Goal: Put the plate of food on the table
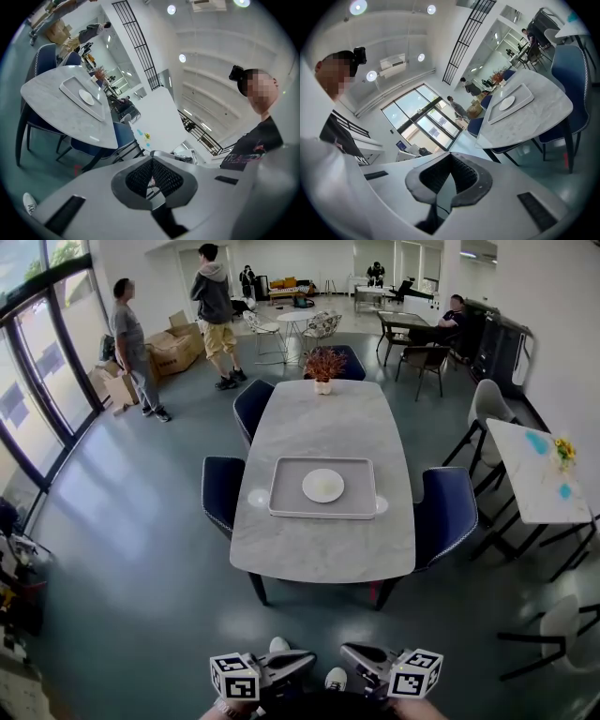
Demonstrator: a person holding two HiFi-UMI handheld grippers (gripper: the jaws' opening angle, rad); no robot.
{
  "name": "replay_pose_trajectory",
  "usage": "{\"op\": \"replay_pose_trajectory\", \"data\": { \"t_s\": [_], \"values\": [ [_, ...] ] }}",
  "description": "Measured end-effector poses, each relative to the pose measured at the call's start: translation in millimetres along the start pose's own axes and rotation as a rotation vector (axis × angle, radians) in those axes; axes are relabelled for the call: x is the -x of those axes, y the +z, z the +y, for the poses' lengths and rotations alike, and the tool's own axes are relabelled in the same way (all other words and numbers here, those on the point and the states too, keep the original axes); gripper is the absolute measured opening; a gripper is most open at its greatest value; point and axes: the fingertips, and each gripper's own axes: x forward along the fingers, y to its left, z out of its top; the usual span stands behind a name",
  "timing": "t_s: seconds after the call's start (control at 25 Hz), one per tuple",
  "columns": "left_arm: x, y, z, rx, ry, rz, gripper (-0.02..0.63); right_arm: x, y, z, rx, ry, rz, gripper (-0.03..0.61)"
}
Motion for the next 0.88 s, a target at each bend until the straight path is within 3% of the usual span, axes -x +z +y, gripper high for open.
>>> {"op": "replay_pose_trajectory", "data": {
  "t_s": [0.4, 0.88],
  "values": [
    [-9.3, -26.3, -11.9, 0.007, 0.050, -0.037, 0.008, 31.1, -12.4, 0.6, -0.015, 0.044, 0.002, 0.011],
    [-19.0, -14.9, -22.4, -0.003, 0.048, -0.033, 0.008, 44.4, -7.9, -3.3, -0.016, 0.049, -0.036, 0.011]
  ]
}}
